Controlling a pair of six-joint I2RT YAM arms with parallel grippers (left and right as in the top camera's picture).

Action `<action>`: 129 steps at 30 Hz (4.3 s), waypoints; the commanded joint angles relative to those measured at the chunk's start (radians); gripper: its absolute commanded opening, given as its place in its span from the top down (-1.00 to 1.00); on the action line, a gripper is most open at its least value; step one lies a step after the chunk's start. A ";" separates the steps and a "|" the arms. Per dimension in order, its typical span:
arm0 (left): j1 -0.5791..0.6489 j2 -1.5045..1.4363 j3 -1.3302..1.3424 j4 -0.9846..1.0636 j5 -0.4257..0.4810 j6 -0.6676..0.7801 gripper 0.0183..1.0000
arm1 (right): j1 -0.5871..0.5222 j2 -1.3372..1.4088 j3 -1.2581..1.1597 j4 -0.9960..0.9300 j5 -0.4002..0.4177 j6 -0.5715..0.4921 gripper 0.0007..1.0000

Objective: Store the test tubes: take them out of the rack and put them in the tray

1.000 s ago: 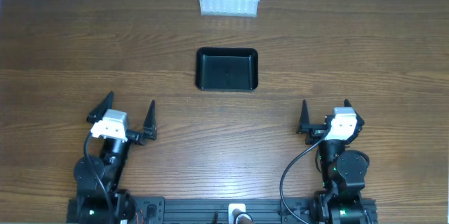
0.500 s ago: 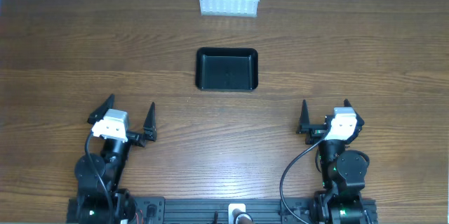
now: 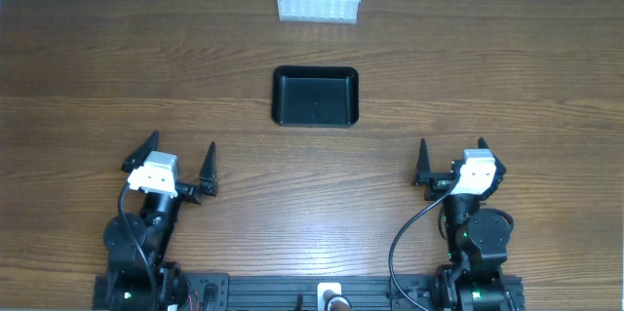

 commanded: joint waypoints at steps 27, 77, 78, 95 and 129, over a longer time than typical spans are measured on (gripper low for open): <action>0.005 -0.006 -0.005 -0.003 0.010 0.011 -1.00 | 0.007 0.625 0.294 0.371 -0.101 0.063 -0.99; 0.005 -0.006 -0.005 -0.003 0.010 0.011 -1.00 | 0.416 2.312 1.960 -0.098 0.336 0.355 -0.93; 0.005 -0.006 -0.005 -0.003 0.010 0.011 -1.00 | 0.414 2.313 1.960 -0.095 0.337 0.355 -0.94; 0.005 -0.006 -0.005 -0.003 0.010 0.011 -1.00 | 0.402 2.351 1.959 -0.040 0.393 0.333 -0.79; 0.005 -0.006 -0.005 -0.003 0.010 0.011 -1.00 | 0.401 2.351 1.959 -0.060 0.438 0.285 0.59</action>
